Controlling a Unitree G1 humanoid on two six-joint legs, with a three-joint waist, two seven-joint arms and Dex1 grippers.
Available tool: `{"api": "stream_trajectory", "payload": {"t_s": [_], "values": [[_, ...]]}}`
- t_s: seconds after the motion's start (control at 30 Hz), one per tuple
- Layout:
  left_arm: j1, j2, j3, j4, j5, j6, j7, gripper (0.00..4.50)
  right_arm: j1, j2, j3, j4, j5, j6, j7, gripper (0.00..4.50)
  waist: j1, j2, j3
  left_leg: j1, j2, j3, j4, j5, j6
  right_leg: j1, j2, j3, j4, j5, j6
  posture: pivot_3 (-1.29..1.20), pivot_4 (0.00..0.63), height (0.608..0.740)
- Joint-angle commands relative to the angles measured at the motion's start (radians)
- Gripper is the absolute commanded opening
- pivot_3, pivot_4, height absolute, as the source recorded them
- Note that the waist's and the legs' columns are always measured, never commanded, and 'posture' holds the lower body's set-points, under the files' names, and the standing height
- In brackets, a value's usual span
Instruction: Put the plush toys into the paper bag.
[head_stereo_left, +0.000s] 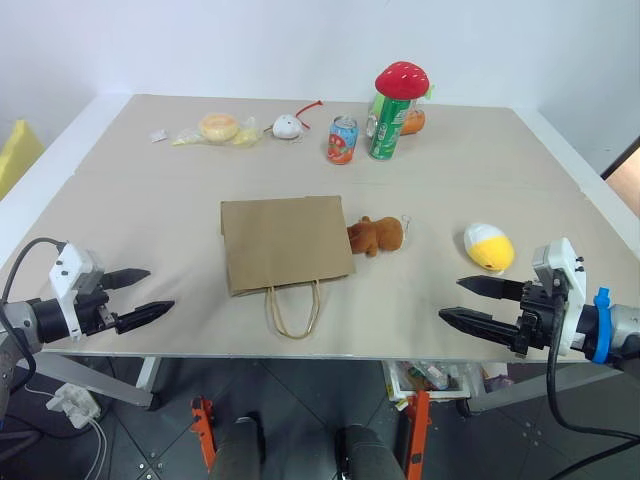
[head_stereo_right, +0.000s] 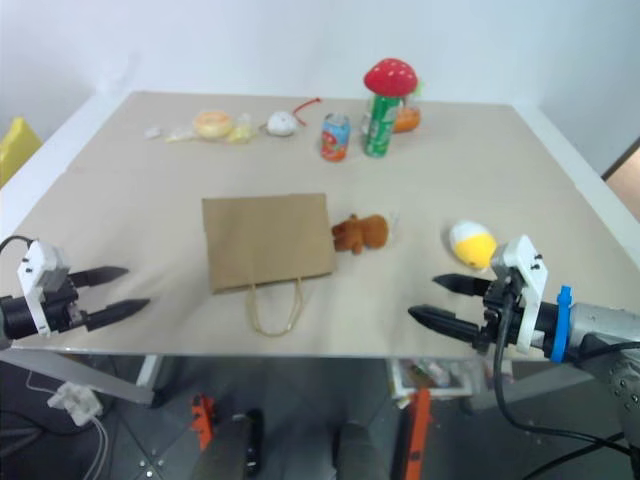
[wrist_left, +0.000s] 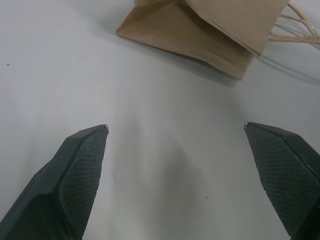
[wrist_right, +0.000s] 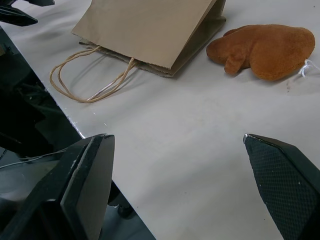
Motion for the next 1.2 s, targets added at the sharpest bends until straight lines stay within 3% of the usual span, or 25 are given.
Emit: {"api": "stream_trajectory", "payload": {"t_s": [0.03, 0.27, 0.43, 0.5, 0.63, 0.87, 1.2], "values": [[-0.013, 0.022, 0.024, -0.066, -0.027, 0.02, -0.001, 4.5, -0.015, -0.014, -0.016, -0.02, 0.013, -0.002, -0.011, 4.45, 0.0, 0.0, 0.0, 0.0, 0.0, 0.0, 0.0, 0.0, 0.0, 0.0, 0.0, 0.0, 0.0, 0.0, 0.0, 0.0, 0.15, 0.74], [-0.225, 0.002, -0.088, -0.156, -0.172, 0.051, -0.193, 4.5, -0.032, -0.039, 0.026, -0.049, 0.02, 0.004, 0.003, 4.45, 0.002, 0.0, 0.0, 0.0, -0.001, 0.0, 0.001, 0.0, 0.0, 0.001, 0.0, -0.001, 0.0, 0.0, 0.0, 0.0, 0.15, 0.74], [-0.342, -0.026, -0.354, -0.151, 0.071, -0.333, -0.42, 4.5, -0.113, -0.031, 0.147, -0.194, 0.115, 0.061, -0.009, 4.45, 0.0, 0.001, 0.0, 0.0, -0.001, 0.0, 0.001, 0.0, 0.0, 0.002, 0.001, 0.0, 0.0, 0.0, 0.0, 0.0, 0.15, 0.74], [-0.414, -0.099, -0.426, -0.087, 0.131, -0.495, -0.462, 4.5, -0.14, -0.015, 0.19, -0.212, 0.106, 0.062, -0.034, 4.45, 0.0, 0.001, -0.001, 0.0, 0.0, 0.0, 0.001, 0.0, 0.001, 0.004, 0.002, 0.001, 0.0, 0.001, 0.001, 0.0, 0.15, 0.74], [-0.514, -0.121, -0.576, 0.036, 0.199, -0.7, -0.481, 4.5, -0.152, 0.003, 0.225, -0.216, 0.092, 0.059, -0.068, 4.45, 0.005, 0.001, -0.001, 0.0, 0.0, -0.002, 0.001, 0.001, 0.002, 0.005, 0.005, 0.001, 0.0, -0.001, 0.002, 0.0, 0.15, 0.74], [-0.648, -0.17, -0.697, 0.267, 0.224, -0.939, -0.481, 4.5, -0.114, 0.011, 0.198, -0.255, 0.124, 0.071, -0.125, 4.45, 0.006, 0.001, -0.001, -0.003, 0.0, -0.002, 0.007, 0.001, 0.002, 0.006, 0.005, 0.002, 0.0, 0.001, 0.003, 0.0, 0.15, 0.74], [-0.705, -0.257, -0.712, 0.33, 0.191, -0.931, -0.481, 4.5, -0.098, 0.017, 0.195, -0.279, 0.152, 0.074, -0.175, 4.45, 0.005, 0.001, -0.001, -0.002, 0.001, -0.002, 0.009, 0.002, 0.004, 0.008, 0.005, 0.002, 0.0, 0.002, 0.004, 0.0, 0.15, 0.74]]}}
